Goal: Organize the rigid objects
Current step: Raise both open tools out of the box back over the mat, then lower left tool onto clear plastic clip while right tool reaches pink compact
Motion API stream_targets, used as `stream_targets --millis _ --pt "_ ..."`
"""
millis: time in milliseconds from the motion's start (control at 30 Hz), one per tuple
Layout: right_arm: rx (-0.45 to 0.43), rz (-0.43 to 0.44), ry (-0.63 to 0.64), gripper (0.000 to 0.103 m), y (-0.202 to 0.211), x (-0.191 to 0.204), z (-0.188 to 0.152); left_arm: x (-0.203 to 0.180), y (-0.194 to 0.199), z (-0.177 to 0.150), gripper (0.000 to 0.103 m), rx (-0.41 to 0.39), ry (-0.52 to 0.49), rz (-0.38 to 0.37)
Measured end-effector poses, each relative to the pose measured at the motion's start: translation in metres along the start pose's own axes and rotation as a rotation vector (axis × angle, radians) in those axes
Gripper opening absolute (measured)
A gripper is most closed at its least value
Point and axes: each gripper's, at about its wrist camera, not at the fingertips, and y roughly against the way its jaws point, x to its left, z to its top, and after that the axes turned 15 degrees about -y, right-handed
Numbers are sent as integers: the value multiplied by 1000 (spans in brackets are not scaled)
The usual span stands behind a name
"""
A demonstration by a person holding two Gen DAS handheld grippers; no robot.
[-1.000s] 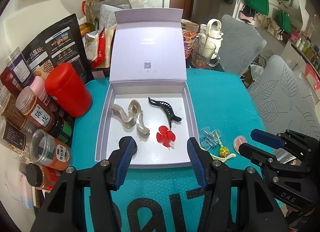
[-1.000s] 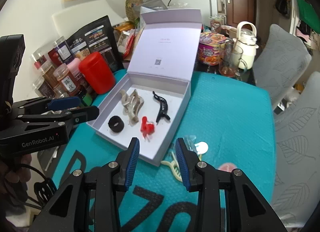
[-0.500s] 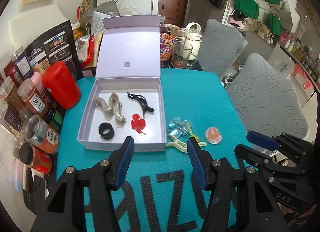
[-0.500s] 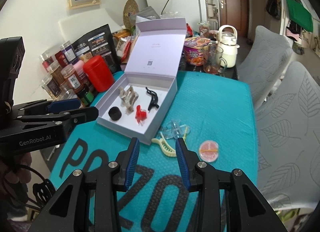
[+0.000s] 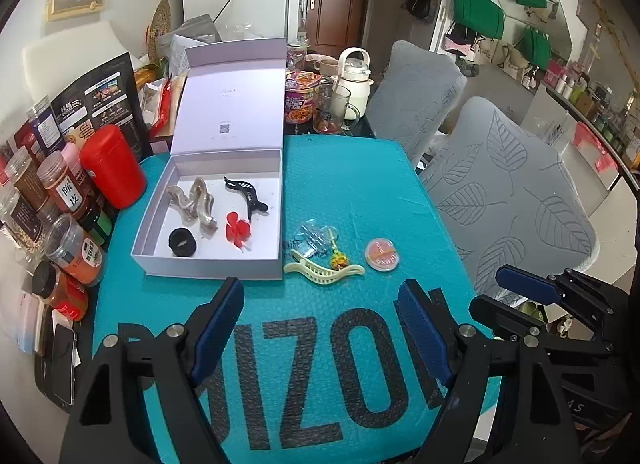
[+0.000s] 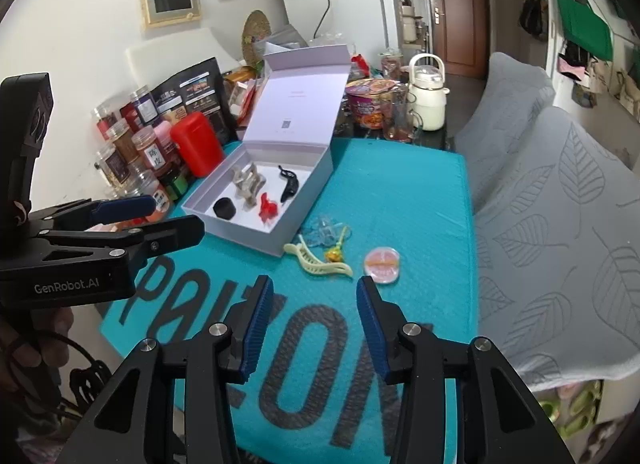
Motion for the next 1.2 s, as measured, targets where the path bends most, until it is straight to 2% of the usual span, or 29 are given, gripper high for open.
stream_targets --millis 67,167,400,733,1200 --pt "0 -1 -2 43 5 -5 -3 -8 0 -1 80 4 1 -1" --pt "-3 -1 -8 49 11 -14 -7 -16 -2 0 80 12 -4 -4" --pt "6 -24 -58 52 5 -32 -8 -22 -19 9 80 21 -48 -38" --pt "47 -81 -163 52 -28 -48 2 -14 -70 36 80 47 -250 -111" --pt "121 -143 -283 52 -97 -66 26 -10 -152 64 80 103 -519 -215"
